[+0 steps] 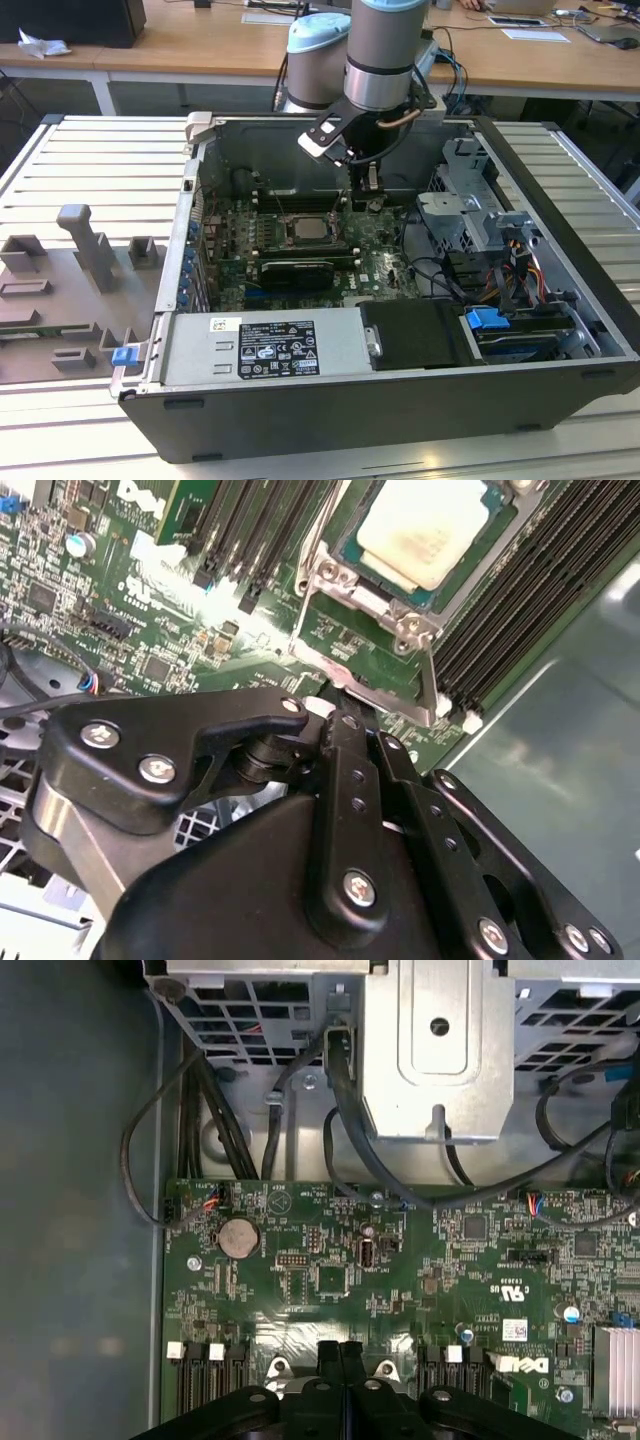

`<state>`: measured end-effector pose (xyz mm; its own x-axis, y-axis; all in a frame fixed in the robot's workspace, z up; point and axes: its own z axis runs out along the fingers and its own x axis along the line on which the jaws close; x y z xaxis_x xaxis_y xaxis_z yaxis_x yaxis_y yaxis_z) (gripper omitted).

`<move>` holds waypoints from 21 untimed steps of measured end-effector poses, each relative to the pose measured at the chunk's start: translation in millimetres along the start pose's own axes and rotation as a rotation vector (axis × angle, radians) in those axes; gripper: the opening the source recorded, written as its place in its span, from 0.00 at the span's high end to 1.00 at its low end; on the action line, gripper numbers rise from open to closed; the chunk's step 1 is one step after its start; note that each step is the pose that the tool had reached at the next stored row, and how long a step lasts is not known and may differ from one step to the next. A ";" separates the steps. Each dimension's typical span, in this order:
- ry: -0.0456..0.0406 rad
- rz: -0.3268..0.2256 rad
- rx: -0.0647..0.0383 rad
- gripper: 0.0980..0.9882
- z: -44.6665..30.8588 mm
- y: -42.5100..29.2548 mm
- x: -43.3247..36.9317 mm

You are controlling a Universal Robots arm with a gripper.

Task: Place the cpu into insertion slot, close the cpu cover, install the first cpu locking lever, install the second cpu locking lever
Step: 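Close the cpu cover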

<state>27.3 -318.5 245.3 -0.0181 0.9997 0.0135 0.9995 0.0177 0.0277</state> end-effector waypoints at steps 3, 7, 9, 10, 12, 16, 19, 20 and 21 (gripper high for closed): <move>0.0000 0.000 0.000 0.99 -0.1 -3.6 0.1; -0.0001 0.000 0.000 0.99 -0.3 -9.1 0.2; 0.0000 0.000 0.000 0.99 -0.3 -12.0 0.2; 0.0000 0.000 0.000 0.99 -0.4 -12.9 0.2; 0.0000 0.000 0.000 0.99 -0.5 -16.4 0.3; 0.0000 0.000 0.000 0.99 -0.6 -22.4 0.4; 0.0000 0.000 0.000 0.99 -0.7 -26.6 0.5; 0.0000 0.000 0.000 0.99 -0.7 -28.3 0.5; 0.0002 0.000 0.000 0.99 -0.4 -29.6 0.6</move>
<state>-2.2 -318.4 244.9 -0.0180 0.9997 0.0138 0.9995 0.0177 0.0278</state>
